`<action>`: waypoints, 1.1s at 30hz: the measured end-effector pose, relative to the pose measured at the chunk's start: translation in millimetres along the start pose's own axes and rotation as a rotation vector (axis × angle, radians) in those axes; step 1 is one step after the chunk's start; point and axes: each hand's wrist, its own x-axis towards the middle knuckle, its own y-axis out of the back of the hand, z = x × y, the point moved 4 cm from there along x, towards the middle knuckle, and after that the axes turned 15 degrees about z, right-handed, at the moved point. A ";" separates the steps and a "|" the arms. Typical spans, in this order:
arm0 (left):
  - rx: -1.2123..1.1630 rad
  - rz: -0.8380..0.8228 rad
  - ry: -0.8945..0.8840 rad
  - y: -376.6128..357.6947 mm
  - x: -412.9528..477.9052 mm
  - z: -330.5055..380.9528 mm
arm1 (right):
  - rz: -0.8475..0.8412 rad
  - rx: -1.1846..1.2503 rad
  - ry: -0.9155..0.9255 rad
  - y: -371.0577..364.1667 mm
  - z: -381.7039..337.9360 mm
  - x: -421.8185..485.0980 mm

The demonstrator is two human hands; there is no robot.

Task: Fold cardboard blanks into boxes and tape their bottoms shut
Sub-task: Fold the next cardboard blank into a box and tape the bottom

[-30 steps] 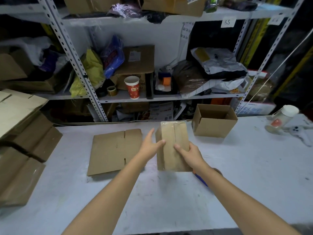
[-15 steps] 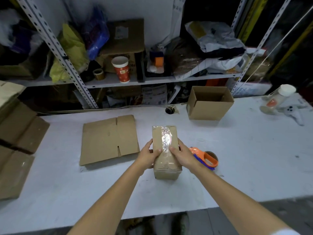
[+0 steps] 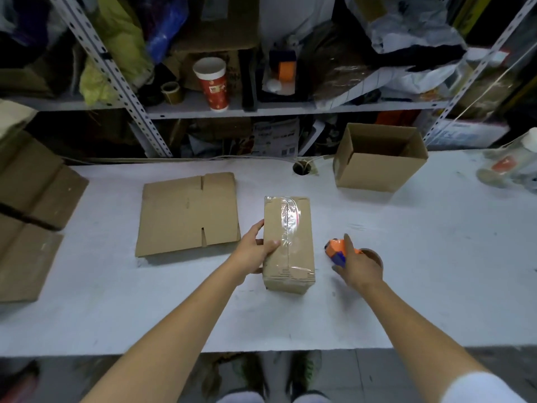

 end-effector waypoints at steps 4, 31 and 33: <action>0.039 0.033 -0.069 0.2 0.3 2.4 | 0.061 -0.020 -0.010 -10.3 2.5 7.5; 0.045 -0.277 -0.320 15.7 -11.8 128.9 | 0.005 0.277 0.518 209.1 -85.9 -3.2; 0.099 -0.255 -0.351 19.4 -7.7 127.2 | -0.013 0.291 0.540 206.4 -92.4 -4.9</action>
